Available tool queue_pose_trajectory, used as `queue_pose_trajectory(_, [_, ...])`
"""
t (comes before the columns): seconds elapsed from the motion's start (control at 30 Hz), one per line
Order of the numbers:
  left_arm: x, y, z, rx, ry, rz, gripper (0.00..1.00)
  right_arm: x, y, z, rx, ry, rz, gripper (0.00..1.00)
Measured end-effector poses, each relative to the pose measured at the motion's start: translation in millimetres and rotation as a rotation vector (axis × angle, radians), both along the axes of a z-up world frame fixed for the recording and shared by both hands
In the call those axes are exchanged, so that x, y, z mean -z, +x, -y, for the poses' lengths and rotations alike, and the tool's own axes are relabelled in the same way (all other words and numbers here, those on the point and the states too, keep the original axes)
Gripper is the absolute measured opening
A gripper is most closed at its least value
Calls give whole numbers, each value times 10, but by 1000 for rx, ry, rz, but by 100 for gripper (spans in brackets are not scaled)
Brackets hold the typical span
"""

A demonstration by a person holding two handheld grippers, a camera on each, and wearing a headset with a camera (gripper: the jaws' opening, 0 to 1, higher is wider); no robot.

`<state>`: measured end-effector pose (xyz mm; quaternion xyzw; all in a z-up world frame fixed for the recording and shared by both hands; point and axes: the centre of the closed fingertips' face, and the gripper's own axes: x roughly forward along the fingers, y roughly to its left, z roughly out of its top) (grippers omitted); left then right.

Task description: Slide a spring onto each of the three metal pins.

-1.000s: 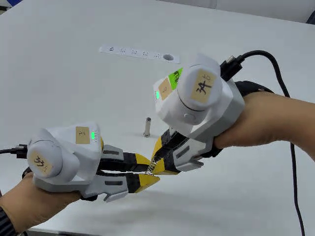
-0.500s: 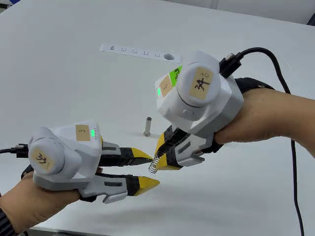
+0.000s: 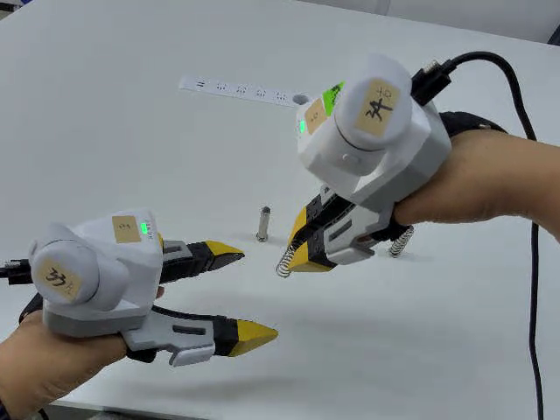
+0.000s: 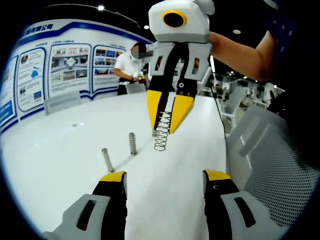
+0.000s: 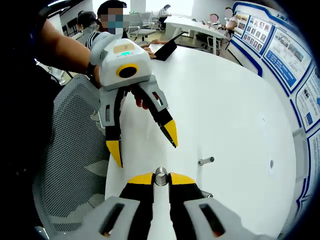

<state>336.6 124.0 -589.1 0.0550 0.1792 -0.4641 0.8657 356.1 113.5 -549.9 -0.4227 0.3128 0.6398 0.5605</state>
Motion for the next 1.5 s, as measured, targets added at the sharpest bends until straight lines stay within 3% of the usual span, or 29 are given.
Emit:
queue_pose_trajectory(0.33, [-4, 7, -40, -26, -8, -7, 71, -129, 370, -93, 39, 12, 44, 12])
queue_pose_trajectory(0.7, [-2, 26, -66, -41, -9, -8, 75, -16, 795, -294, 87, 8, 83, 12])
queue_pose_trajectory(0.87, [-5, 35, -82, -50, -15, -7, 76, 98, 885, -332, 93, -15, 81, 12])
queue_pose_trajectory(1.17, [21, 44, -99, -62, -21, -14, 79, 266, 896, -382, 100, -41, 54, 12])
queue_pose_trajectory(1.5, [62, 44, -111, -66, -23, -25, 81, 359, 941, -340, 117, -72, 48, 12])
